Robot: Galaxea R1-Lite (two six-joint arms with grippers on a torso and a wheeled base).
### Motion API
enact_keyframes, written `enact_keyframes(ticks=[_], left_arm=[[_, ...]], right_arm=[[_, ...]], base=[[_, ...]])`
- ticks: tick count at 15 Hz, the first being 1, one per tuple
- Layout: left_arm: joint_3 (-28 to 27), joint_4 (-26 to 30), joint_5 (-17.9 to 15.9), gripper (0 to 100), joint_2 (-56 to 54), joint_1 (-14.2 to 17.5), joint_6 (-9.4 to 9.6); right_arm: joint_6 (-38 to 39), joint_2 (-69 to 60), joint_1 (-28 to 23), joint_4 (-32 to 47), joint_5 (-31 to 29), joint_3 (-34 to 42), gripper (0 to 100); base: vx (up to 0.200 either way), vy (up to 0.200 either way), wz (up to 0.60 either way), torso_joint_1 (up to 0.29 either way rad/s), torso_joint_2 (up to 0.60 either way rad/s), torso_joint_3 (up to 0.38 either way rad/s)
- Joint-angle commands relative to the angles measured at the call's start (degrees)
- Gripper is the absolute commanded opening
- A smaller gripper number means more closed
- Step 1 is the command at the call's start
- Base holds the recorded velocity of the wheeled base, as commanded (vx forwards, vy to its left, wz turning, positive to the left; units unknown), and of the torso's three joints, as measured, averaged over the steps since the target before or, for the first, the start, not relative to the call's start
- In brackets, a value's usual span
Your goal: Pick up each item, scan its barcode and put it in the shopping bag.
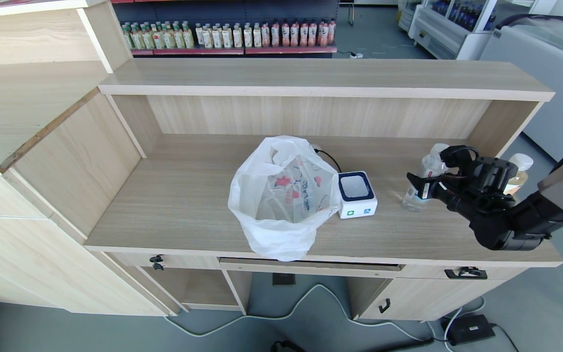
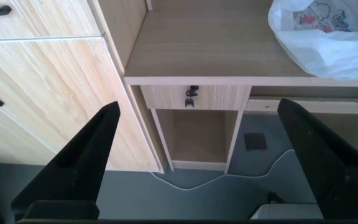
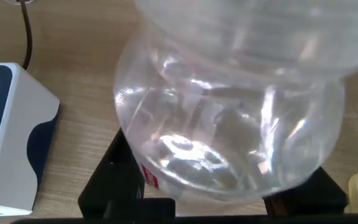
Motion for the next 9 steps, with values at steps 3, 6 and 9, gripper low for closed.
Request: enact_keyframes(ticks=[3, 6, 9], left_arm=[[0.00, 0.00, 0.04, 100, -0.02, 0.00, 0.01], [0.00, 0.00, 0.04, 100, -0.02, 0.00, 0.01], [0.00, 0.00, 0.04, 100, -0.02, 0.00, 0.01]], right_arm=[[-0.78, -0.57, -0.41, 0.04, -0.07, 0.61, 0], [-0.61, -2.76, -1.11, 0.13, 0.20, 2.81, 0], [5.46, -14.19, -0.41, 9.45, 3.54, 6.32, 0]], base=[[0.000, 0.000, 0.00, 0.000, 0.00, 0.000], [0.000, 0.000, 0.00, 0.000, 0.00, 0.000], [0.000, 0.000, 0.00, 0.000, 0.00, 0.000]])
